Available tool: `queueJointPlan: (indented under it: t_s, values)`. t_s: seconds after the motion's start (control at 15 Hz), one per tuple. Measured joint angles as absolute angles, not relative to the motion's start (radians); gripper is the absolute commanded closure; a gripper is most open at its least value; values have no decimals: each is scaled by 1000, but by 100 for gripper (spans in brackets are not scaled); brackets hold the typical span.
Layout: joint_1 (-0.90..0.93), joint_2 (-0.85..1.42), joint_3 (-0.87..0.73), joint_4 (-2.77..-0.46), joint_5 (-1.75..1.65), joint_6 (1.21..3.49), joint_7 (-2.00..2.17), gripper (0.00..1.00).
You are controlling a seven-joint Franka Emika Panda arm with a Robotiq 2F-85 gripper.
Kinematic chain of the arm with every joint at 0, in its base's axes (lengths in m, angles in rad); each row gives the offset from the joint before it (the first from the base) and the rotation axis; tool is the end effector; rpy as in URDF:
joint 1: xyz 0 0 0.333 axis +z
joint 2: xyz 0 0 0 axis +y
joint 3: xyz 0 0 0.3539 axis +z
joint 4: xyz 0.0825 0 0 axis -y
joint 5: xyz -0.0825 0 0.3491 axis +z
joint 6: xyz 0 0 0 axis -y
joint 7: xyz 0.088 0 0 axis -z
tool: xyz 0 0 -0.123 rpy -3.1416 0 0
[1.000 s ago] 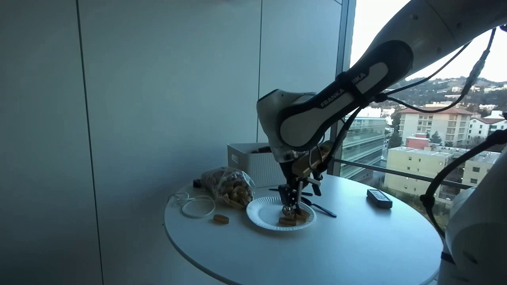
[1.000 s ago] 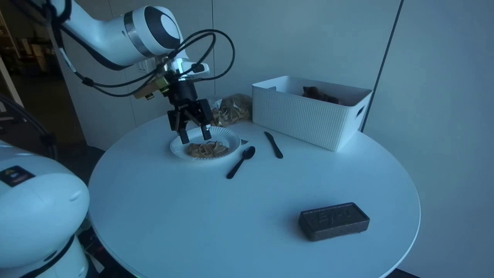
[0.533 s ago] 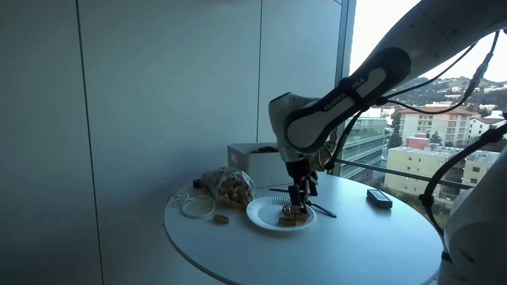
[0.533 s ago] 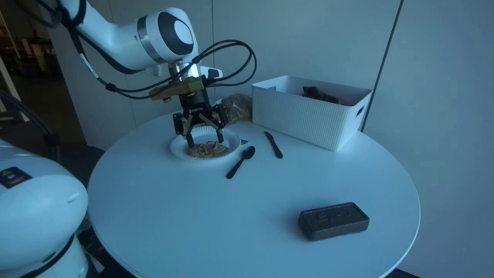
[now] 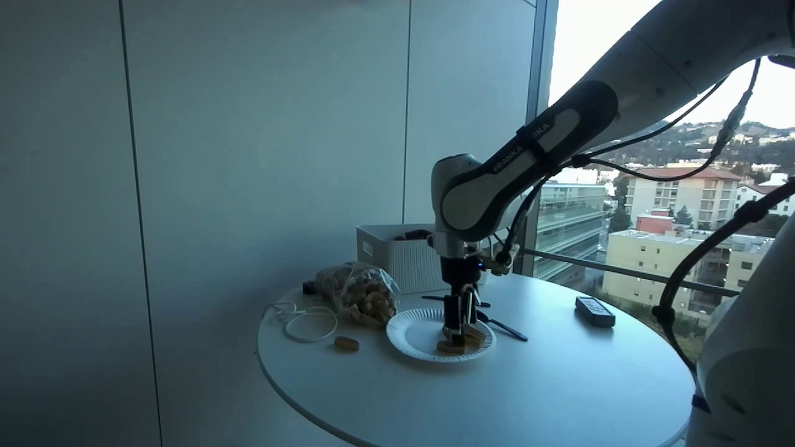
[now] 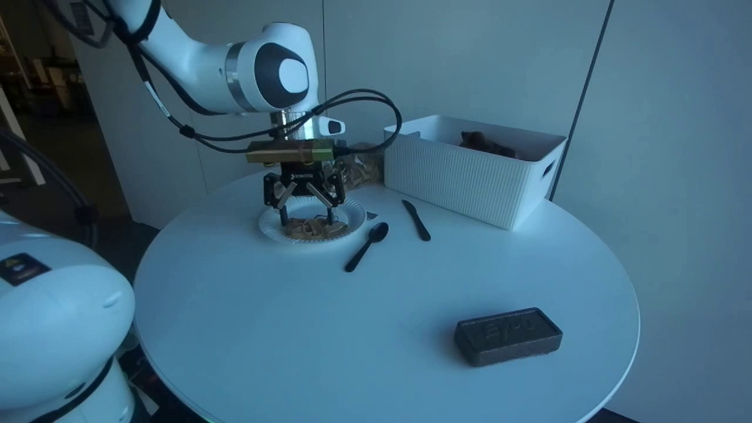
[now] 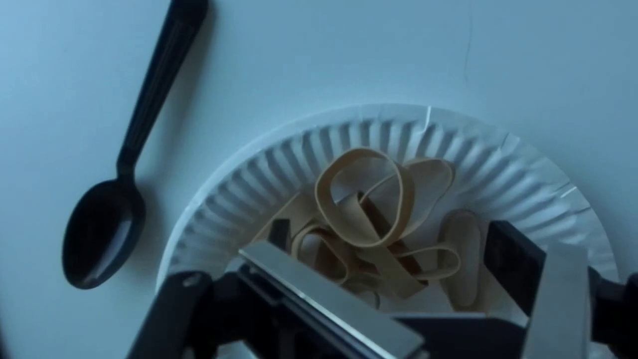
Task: Take all the rubber bands off the plate and place them in the basket
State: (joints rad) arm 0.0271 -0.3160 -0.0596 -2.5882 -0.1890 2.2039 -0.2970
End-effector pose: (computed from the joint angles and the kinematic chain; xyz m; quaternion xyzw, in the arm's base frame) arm 0.3679 -0.0211 0.4043 0.9789 0.1909 -0.0438 0.0586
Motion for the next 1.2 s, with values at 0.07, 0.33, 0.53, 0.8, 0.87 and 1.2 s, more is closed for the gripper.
queueJointPlan:
  t_s: [0.07, 0.33, 0.53, 0.8, 0.87, 1.2]
  values:
    - [27, -306, -68, -2588, -162, 2208, -323, 0]
    - [26, -264, -95, -2587, -97, 2217, -397, 26]
    - [25, -255, -103, -2580, -88, 2221, -421, 43]
    - [25, -256, -103, -2572, -70, 2221, -437, 72]
    - [25, -257, -103, -2571, -68, 2221, -437, 78]
    - [25, -259, -103, -2569, -68, 2222, -437, 95]
